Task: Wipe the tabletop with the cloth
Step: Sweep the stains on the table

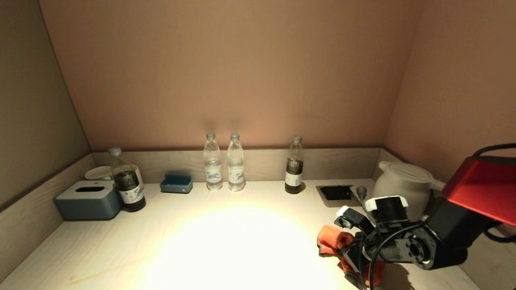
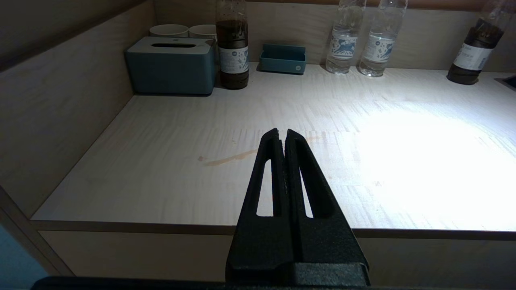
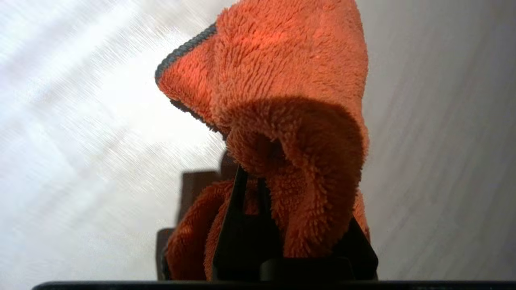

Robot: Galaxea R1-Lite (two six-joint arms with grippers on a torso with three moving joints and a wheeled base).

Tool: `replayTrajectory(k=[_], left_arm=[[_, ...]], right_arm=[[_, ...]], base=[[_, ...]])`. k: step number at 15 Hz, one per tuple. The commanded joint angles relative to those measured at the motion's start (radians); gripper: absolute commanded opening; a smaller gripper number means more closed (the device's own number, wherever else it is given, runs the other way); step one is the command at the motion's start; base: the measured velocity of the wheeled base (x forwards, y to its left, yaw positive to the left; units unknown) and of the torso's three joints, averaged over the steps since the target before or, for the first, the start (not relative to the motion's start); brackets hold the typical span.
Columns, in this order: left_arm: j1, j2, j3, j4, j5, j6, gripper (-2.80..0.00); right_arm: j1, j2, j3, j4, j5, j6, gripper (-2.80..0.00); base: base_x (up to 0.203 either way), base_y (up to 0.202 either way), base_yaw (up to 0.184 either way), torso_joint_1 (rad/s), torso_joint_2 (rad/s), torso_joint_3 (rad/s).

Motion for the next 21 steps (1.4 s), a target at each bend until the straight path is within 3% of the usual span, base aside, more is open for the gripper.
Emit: replayTrajectory(k=[1, 4, 9, 17, 21], left_arm=[[0.000, 0.000, 0.000, 0.000, 0.000, -0.001, -2.80], [0.000, 0.000, 0.000, 0.000, 0.000, -0.001, -2.80], [0.000, 0.000, 0.000, 0.000, 0.000, -0.001, -2.80], [0.000, 0.000, 0.000, 0.000, 0.000, -0.001, -2.80], [0.000, 0.000, 0.000, 0.000, 0.000, -0.001, -2.80]], right_arm=[[0.138, 0.052, -0.091, -0.001, -0.059, 0.079, -2.80], [0.257, 0.148, -0.249, 0.009, -0.116, 0.135, -2.80], [0.308, 0.263, -0.479, 0.095, -0.174, 0.172, -2.80], [0.387, 0.488, -1.031, 0.403, -0.212, 0.260, -2.80], [0.441, 0.510, -1.081, 0.503, -0.215, 0.307, -2.80]], base=[[0.000, 0.000, 0.000, 0.000, 0.00, 0.000], [0.000, 0.000, 0.000, 0.000, 0.00, 0.000], [0.000, 0.000, 0.000, 0.000, 0.00, 0.000], [0.000, 0.000, 0.000, 0.000, 0.00, 0.000], [0.000, 0.000, 0.000, 0.000, 0.00, 0.000]])
